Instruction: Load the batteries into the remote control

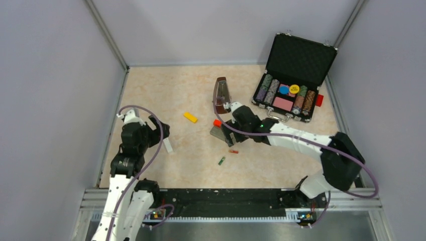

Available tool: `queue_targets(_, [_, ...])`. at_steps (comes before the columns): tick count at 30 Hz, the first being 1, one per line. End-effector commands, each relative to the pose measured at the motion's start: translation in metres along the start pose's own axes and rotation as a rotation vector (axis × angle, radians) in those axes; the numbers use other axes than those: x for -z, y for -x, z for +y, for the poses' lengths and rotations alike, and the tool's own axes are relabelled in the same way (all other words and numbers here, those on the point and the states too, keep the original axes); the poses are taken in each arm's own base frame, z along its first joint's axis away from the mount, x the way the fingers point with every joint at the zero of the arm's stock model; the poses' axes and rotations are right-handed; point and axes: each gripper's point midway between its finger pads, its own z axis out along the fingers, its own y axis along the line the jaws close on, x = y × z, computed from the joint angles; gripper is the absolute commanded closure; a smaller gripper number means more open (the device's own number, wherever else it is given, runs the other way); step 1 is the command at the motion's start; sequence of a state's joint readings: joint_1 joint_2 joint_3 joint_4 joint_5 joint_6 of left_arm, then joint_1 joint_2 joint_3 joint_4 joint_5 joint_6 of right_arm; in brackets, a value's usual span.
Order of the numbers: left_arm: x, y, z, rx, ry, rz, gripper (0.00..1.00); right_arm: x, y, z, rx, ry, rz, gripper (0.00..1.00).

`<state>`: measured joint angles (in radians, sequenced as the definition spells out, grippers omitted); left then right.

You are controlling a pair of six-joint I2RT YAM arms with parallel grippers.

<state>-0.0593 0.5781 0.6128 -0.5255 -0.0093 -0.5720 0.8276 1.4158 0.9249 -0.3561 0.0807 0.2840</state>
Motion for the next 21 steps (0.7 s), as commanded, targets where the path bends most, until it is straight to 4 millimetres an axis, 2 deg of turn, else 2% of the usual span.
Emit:
queue_targets(1, [-0.002, 0.009, -0.002, -0.011, 0.000, -0.023, 0.05, -0.028, 0.037, 0.005, 0.141, -0.020, -0.051, 0.11])
queue_targets(3, [-0.005, 0.010, 0.001, 0.009, 0.027, -0.016, 0.05, -0.044, 0.030, 0.015, 0.211, 0.042, 0.006, 0.15])
queue_targets(5, [-0.008, 0.009, 0.003, 0.021, 0.049, -0.002, 0.05, -0.057, 0.023, 0.014, 0.247, 0.041, 0.055, 0.16])
queue_targets(15, [-0.024, -0.005, 0.010, 0.072, 0.106, 0.076, 0.06, -0.093, 0.013, 0.012, 0.376, 0.049, 0.132, 0.20])
queue_targets(18, [-0.030, -0.009, 0.006, 0.083, 0.093, 0.111, 0.06, -0.104, 0.002, 0.013, 0.389, 0.064, 0.193, 0.31])
queue_targets(21, [-0.035, -0.014, -0.002, 0.099, 0.057, 0.144, 0.06, -0.105, -0.009, 0.015, 0.388, 0.092, 0.235, 0.47])
